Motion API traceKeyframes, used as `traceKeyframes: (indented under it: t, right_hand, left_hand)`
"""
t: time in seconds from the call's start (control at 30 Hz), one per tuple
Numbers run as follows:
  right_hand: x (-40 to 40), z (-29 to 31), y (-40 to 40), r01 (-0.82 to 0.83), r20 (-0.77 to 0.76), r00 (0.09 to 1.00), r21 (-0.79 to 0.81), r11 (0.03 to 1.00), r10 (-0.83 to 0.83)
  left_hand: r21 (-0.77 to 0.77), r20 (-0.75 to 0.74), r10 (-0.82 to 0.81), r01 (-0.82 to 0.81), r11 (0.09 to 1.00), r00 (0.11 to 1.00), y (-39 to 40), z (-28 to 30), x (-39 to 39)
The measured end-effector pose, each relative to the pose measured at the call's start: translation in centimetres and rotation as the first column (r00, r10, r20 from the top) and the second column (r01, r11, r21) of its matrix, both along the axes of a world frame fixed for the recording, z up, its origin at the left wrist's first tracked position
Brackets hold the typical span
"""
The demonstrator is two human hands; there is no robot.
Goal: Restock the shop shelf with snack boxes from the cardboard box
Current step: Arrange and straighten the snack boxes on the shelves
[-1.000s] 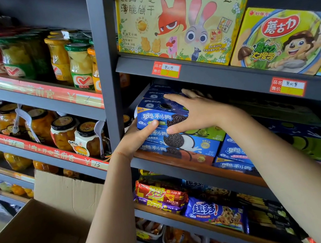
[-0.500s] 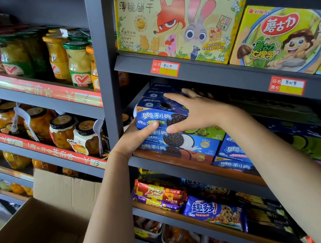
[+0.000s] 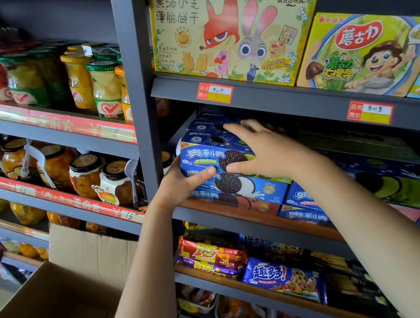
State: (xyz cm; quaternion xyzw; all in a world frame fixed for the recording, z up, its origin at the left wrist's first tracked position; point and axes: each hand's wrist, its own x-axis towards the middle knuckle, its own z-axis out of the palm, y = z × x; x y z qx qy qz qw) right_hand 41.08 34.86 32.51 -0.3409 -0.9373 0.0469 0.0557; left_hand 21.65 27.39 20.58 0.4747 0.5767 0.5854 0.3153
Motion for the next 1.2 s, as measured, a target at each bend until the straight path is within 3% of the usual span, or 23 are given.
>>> traceKeyframes:
  t: [0.2, 0.37, 0.57, 0.67, 0.7, 0.77, 0.83, 0.9, 1.0, 1.07, 1.2]
  right_hand:
    - [2.0, -1.6, -1.6, 0.001, 0.029, 1.000, 0.310, 0.951, -0.010]
    - [1.6, -2.5, -2.0, 0.025, 0.064, 0.997, 0.338, 0.941, -0.050]
    - [1.3, -2.5, -2.0, 0.010, 0.091, 0.995, 0.349, 0.937, -0.044]
    - [2.1, -2.7, -3.3, 0.014, -0.114, 0.992, 0.478, 0.878, 0.046]
    - [2.6, -2.9, -4.1, 0.039, -0.262, 0.958, 0.526, 0.850, 0.118]
    - [4.4, -4.2, -6.0, 0.128, -0.544, 0.804, 0.551, 0.825, 0.239]
    - [6.3, -6.5, -8.0, 0.192, -0.703, 0.691, 0.404, 0.894, 0.169]
    - [7.6, -9.3, -9.1, 0.257, -0.772, 0.630, 0.108, 0.960, -0.082]
    - [8.4, -12.2, -9.2, 0.284, -0.715, 0.561, -0.307, 0.908, -0.417]
    - [8.4, -12.6, -9.1, 0.224, -0.693, 0.529, -0.442, 0.868, -0.490]
    - [7.8, -12.4, -8.9, 0.120, -0.677, 0.500, -0.564, 0.817, -0.540]
  left_hand:
    - [0.052, -0.081, 0.201, -0.197, 0.979, 0.976, -1.3, -1.3, 1.5]
    - [0.167, -0.023, 0.303, -0.295, 0.941, 0.953, -1.8, -1.4, 3.2]
    - [0.188, 0.007, 0.334, -0.329, 0.926, 0.943, -1.8, -1.3, 3.3]
    - [0.181, 0.011, 0.357, -0.353, 0.918, 0.934, -1.9, -1.3, 3.4]
    - [0.178, 0.012, 0.369, -0.365, 0.914, 0.929, -1.8, -1.4, 3.3]
    - [0.167, 0.034, 0.388, -0.388, 0.906, 0.921, -1.8, -1.5, 3.3]
    - [0.157, 0.047, 0.414, -0.416, 0.896, 0.909, -1.7, -1.6, 3.4]
    - [0.155, 0.044, 0.457, -0.458, 0.875, 0.888, -1.6, -1.7, 3.7]
    - [0.152, 0.065, 0.494, -0.498, 0.854, 0.867, -1.9, -1.6, 4.4]
    - [0.143, 0.067, 0.490, -0.494, 0.858, 0.869, -2.1, -1.7, 4.5]
    - [0.104, 0.073, 0.477, -0.482, 0.870, 0.876, -2.3, -2.1, 4.5]
